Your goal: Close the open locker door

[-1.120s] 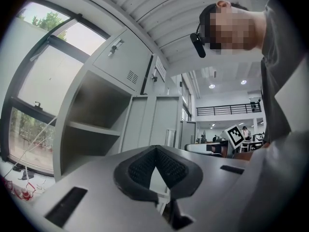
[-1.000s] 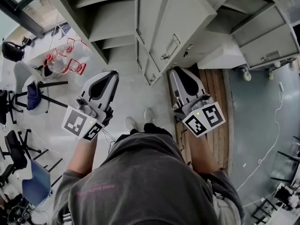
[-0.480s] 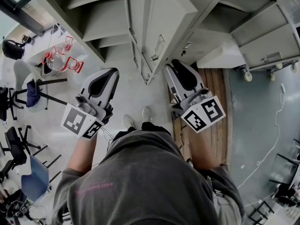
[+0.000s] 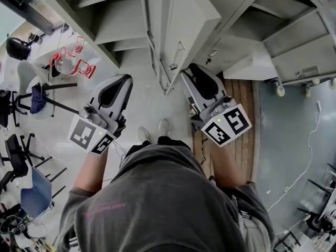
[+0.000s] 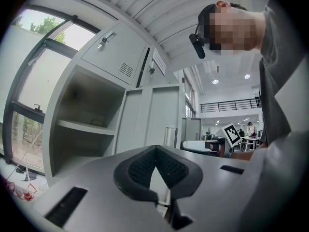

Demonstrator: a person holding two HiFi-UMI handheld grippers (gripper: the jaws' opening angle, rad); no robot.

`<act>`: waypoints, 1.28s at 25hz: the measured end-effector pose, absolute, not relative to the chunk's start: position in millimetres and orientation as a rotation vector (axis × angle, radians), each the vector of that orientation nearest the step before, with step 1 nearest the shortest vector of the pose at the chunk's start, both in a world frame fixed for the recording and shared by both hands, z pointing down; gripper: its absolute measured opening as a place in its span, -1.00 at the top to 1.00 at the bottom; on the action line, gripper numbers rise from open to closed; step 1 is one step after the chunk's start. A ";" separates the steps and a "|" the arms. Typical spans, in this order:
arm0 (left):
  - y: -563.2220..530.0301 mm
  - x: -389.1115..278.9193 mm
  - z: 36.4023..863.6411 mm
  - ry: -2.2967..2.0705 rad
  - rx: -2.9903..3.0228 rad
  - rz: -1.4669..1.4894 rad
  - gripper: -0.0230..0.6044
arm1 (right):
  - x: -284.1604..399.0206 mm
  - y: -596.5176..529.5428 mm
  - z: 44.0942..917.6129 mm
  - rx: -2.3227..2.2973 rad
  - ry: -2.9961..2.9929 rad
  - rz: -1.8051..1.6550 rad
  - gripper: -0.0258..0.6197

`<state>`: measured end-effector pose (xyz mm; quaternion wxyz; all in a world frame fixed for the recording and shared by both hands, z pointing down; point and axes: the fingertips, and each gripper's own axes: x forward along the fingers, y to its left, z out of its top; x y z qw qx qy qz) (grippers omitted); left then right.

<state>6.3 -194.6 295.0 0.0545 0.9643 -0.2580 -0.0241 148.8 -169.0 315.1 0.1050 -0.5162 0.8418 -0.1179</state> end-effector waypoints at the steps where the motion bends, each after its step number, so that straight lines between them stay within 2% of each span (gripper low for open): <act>1: -195.0 6.0 295.2 -0.792 2.927 -0.074 0.88 | 148.4 -169.7 315.1 -1.511 2.488 -0.347 0.53; 14: -195.4 -13.4 298.2 -0.944 2.885 -0.087 0.88 | 130.4 -175.5 316.2 -1.353 2.580 -0.348 0.46; 32: -216.6 -101.1 302.3 -0.952 2.859 -0.101 0.88 | 35.7 -192.2 315.0 -1.337 2.599 -0.341 0.46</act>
